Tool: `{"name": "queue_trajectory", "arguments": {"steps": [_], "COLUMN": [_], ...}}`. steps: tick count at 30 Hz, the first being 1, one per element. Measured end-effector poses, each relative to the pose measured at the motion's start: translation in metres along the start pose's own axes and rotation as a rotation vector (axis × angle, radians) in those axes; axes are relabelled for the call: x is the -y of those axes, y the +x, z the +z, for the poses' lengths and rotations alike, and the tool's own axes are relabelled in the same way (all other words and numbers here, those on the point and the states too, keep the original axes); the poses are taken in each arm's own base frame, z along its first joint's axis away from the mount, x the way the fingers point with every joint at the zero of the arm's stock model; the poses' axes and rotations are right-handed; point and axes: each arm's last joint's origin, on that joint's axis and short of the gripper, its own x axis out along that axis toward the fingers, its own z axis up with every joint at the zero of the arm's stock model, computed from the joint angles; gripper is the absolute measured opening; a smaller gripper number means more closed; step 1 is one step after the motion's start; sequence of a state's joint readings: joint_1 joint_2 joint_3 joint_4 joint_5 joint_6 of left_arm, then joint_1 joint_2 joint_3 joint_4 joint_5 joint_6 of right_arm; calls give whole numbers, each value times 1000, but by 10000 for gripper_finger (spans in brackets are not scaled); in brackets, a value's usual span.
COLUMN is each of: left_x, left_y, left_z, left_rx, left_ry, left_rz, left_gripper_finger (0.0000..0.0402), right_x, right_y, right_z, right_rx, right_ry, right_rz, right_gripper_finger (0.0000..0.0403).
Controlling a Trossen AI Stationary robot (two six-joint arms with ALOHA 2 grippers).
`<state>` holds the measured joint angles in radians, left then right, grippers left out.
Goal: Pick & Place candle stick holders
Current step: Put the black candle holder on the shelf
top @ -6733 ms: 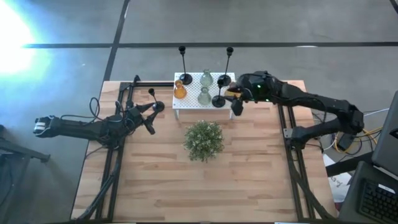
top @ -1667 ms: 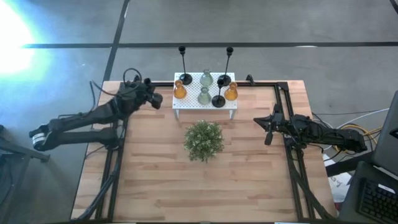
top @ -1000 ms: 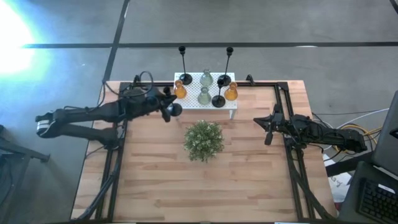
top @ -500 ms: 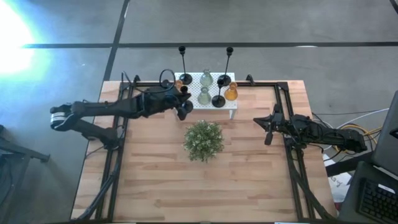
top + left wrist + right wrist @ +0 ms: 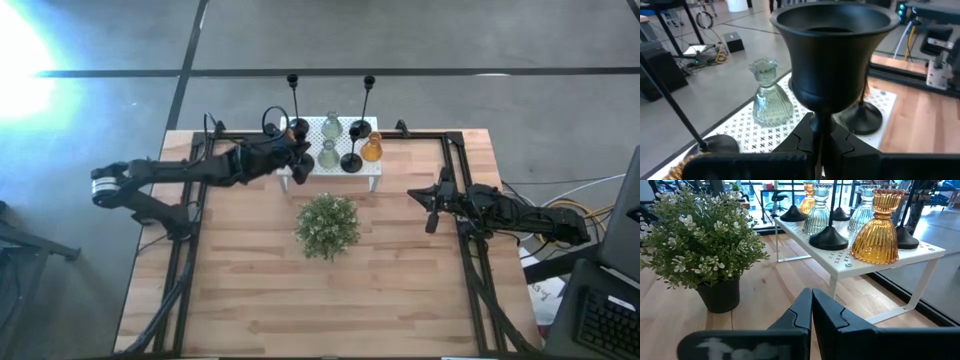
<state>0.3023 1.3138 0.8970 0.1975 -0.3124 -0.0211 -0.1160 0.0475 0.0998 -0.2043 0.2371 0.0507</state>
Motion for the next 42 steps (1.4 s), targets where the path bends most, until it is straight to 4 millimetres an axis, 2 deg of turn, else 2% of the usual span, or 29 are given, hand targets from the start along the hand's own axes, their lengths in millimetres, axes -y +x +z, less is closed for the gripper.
{"name": "queue_trajectory", "arguments": {"steps": [16,42], "left_x": [-3,-10], "left_y": [16,18], "left_z": [-6,-6], "left_rx": [4,14], "left_ry": [-25,5], "left_rz": [-8,-42], "left_gripper_finger": [12,24], "right_x": [0,0], "right_y": [0,0], "right_z": [0,0], "right_rx": [0,0], "right_ry": [0,-2], "right_rz": [0,0], "right_gripper_finger": [8,8]}}
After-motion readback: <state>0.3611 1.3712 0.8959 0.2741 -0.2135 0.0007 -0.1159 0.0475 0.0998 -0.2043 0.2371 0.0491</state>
